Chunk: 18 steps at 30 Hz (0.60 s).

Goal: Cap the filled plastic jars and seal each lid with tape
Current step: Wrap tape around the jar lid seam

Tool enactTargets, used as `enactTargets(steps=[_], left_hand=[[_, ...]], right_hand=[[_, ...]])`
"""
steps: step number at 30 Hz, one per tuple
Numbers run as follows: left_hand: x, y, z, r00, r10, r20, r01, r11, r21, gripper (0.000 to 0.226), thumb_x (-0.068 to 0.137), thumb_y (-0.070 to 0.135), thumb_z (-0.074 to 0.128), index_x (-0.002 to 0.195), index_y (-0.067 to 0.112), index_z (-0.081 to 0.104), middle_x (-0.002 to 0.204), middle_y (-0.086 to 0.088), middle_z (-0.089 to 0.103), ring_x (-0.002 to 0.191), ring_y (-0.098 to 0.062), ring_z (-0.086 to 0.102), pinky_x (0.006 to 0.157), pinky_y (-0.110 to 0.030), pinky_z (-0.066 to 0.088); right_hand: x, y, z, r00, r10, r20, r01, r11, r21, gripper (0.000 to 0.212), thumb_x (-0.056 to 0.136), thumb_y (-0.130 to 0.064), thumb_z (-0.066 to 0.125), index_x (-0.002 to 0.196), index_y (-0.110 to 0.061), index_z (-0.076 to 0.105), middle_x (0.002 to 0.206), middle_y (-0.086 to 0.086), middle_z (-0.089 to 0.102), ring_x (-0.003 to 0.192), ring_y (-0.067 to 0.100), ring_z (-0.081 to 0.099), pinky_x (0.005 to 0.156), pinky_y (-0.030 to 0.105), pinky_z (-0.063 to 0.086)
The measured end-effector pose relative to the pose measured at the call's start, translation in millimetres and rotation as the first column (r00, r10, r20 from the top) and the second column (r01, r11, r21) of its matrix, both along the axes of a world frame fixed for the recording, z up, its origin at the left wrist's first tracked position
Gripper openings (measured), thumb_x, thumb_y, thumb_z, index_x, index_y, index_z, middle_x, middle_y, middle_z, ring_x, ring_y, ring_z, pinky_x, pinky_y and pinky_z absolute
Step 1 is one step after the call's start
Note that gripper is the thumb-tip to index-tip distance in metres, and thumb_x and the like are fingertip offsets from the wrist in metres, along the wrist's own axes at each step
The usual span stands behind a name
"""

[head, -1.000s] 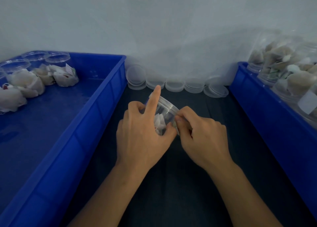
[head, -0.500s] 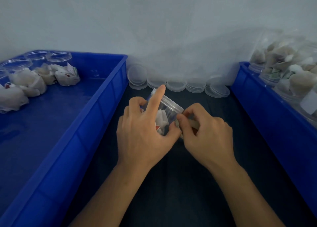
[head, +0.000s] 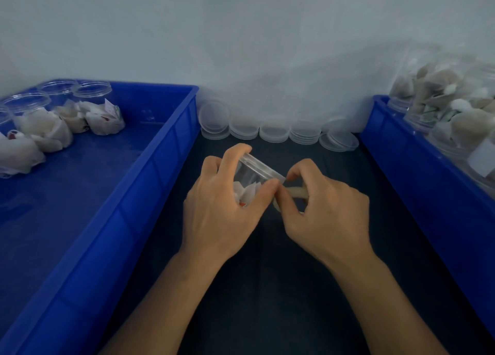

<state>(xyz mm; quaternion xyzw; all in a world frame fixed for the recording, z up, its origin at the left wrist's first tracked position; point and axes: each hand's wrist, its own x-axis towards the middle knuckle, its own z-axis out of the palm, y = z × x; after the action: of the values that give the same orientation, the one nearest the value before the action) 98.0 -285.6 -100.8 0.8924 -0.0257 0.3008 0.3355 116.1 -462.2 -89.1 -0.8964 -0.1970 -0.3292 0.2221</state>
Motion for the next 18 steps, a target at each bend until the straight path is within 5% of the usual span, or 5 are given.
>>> enactTargets(steps=[9,14,18], left_hand=[[1,-4,1,1.000,-0.002,-0.010,0.002,0.999,-0.037,0.056,0.092,0.072,0.043,0.139,0.043,0.036,0.122,0.012,0.051,0.094,0.004,0.056,0.071,-0.018,0.047],[3,-4,1,1.000,-0.020,-0.024,0.019,1.000,-0.012,0.060,0.096,0.072,0.040,0.145,0.037,0.032,0.127,0.010,0.054,0.098,-0.005,0.059,0.077,-0.032,0.056],[3,-1,0,1.000,-0.008,-0.012,0.008,1.000,0.000,0.061,0.097,0.072,0.038,0.151,0.043,0.029,0.127,0.009,0.050,0.091,0.000,0.055,0.070,-0.017,0.043]], right_hand=[[-2,7,0,1.000,-0.012,0.013,0.012,0.999,-0.039,0.034,0.101,-0.062,0.043,0.099,-0.028,0.051,0.060,-0.018,0.044,0.044,0.000,0.041,0.043,0.020,0.031],[-3,9,0,0.998,-0.032,-0.050,0.030,0.999,-0.045,0.018,0.103,-0.045,0.040,0.105,-0.029,0.049,0.059,-0.018,0.041,0.044,0.002,0.042,0.044,0.025,0.036],[-5,12,2,0.998,-0.040,-0.051,0.037,0.998,-0.058,0.012,0.101,-0.031,0.042,0.105,-0.026,0.051,0.061,-0.014,0.046,0.045,0.006,0.044,0.045,0.031,0.043]])
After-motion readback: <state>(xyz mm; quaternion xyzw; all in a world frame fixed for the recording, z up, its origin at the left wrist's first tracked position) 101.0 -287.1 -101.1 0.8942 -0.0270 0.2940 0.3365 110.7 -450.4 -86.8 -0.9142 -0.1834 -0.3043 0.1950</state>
